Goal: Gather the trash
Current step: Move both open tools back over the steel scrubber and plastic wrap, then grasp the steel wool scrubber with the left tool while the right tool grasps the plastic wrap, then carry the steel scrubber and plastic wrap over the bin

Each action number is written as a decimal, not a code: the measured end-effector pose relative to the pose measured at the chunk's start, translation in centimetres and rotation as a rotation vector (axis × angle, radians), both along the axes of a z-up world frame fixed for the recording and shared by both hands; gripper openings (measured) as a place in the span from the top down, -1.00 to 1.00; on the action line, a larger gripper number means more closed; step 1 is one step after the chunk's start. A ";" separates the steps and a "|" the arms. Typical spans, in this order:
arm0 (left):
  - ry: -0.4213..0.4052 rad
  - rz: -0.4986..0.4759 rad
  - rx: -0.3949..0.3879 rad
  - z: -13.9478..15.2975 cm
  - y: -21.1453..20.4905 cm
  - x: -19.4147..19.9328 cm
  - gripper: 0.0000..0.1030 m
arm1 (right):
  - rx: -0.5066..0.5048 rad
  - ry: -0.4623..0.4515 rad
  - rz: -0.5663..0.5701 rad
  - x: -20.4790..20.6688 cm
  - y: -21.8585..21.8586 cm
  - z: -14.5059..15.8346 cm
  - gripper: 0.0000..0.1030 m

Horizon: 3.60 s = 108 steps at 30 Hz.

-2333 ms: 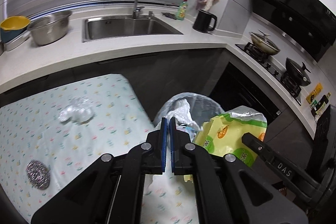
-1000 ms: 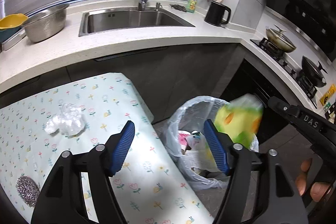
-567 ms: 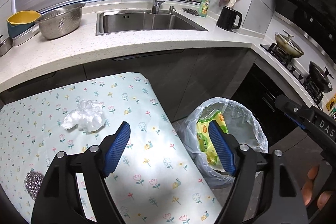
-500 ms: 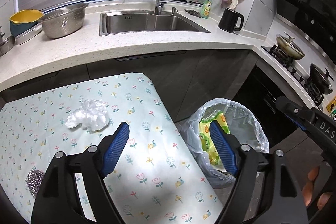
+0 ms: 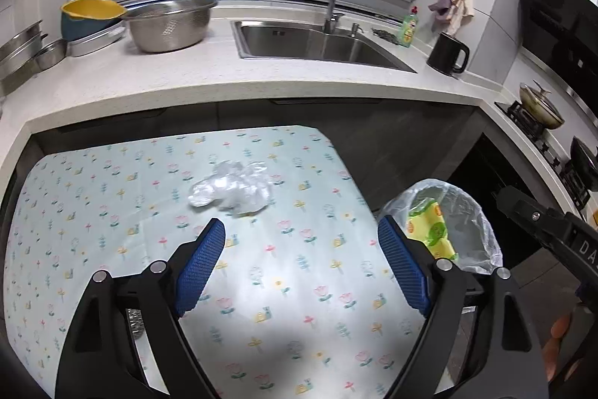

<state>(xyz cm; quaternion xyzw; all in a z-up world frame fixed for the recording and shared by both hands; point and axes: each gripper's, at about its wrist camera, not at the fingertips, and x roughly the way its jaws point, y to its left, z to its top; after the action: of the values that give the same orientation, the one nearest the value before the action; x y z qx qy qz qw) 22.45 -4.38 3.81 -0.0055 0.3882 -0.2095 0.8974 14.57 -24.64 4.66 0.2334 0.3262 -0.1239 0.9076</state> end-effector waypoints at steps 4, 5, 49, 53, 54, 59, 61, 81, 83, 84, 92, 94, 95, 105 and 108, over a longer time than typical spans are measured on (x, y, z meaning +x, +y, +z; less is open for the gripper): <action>-0.001 0.031 0.013 -0.3 2.5 0.1 -0.56 | 0.002 0.007 0.032 0.5 2.2 -0.2 0.05; -0.001 0.041 0.015 -0.5 3.1 0.2 -0.56 | 0.000 0.010 0.038 0.7 2.7 -0.3 0.05; 0.268 0.262 0.017 -14.1 18.8 1.5 -0.79 | 0.026 0.217 0.237 8.1 16.1 -10.1 -0.12; 0.252 0.229 0.018 -14.0 18.3 1.8 -0.44 | 0.022 0.221 0.234 8.9 15.6 -10.6 -0.13; 0.252 0.217 0.016 -13.9 18.1 1.9 -0.34 | 0.018 0.221 0.233 9.1 15.5 -10.7 -0.16; 0.270 0.218 -0.009 -13.7 18.1 2.7 -0.26 | 0.008 0.203 0.234 10.8 14.9 -10.4 -0.21; 0.270 0.227 -0.009 -13.5 18.1 3.2 -0.25 | 0.003 0.193 0.237 11.8 14.8 -10.2 -0.21; 0.226 0.240 -0.051 -11.8 16.6 8.6 -0.25 | 0.028 0.200 0.261 20.1 13.0 -14.2 -0.19; 0.226 0.237 -0.049 -11.9 16.3 8.7 -0.25 | 0.043 0.193 0.275 20.2 13.1 -14.5 0.10; 0.227 0.235 -0.049 -11.9 16.2 8.7 -0.25 | 0.034 0.203 0.277 20.2 13.3 -14.6 0.42; 0.205 0.223 -0.038 -10.5 15.5 8.1 -0.25 | 0.030 0.162 0.271 18.7 13.3 -12.9 0.87; 0.192 0.216 -0.042 -9.6 15.1 7.7 -0.25 | 0.028 0.139 0.268 17.9 13.1 -11.6 0.87; 0.185 0.211 -0.046 -9.1 15.0 7.5 -0.25 | 0.029 0.129 0.268 17.5 13.0 -10.9 0.87; 0.085 0.149 -0.069 -2.8 11.7 4.1 -0.25 | -0.008 0.005 0.258 12.1 11.4 -3.0 0.87; 0.052 0.128 -0.074 -0.8 10.4 2.9 -0.25 | -0.018 -0.033 0.247 10.4 10.4 -0.7 0.87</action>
<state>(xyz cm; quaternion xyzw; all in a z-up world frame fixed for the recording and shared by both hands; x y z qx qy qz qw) 25.37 5.98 3.03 -0.0691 0.4022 -0.1657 0.8978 25.00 -14.20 3.98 0.1850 0.3365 -0.0103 0.9233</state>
